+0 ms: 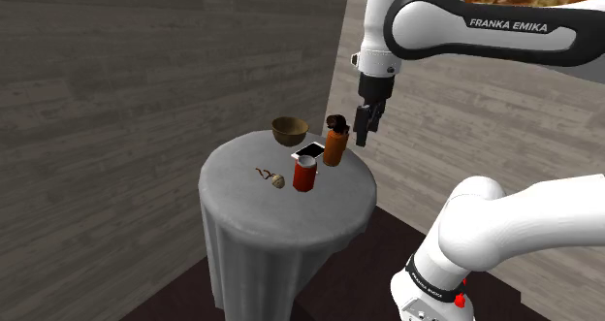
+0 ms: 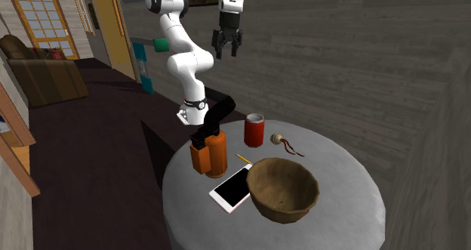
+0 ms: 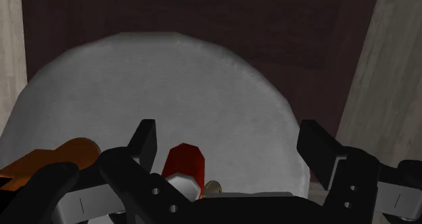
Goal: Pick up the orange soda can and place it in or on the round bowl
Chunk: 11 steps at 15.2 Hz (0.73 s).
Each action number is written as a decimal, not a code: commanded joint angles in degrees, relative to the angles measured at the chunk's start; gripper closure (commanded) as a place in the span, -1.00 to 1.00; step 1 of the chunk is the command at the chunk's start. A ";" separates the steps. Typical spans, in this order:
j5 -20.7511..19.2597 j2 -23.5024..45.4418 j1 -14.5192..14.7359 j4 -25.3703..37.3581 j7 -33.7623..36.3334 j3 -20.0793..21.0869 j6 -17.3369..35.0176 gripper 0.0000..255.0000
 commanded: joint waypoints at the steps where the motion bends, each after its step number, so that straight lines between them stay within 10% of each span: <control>1: 0.00 0.00 0.00 0.00 0.00 0.00 0.00 -1.00; 11: -1.22 13.06 -0.05 -6.81 -5.46 -4.01 24.06 -1.00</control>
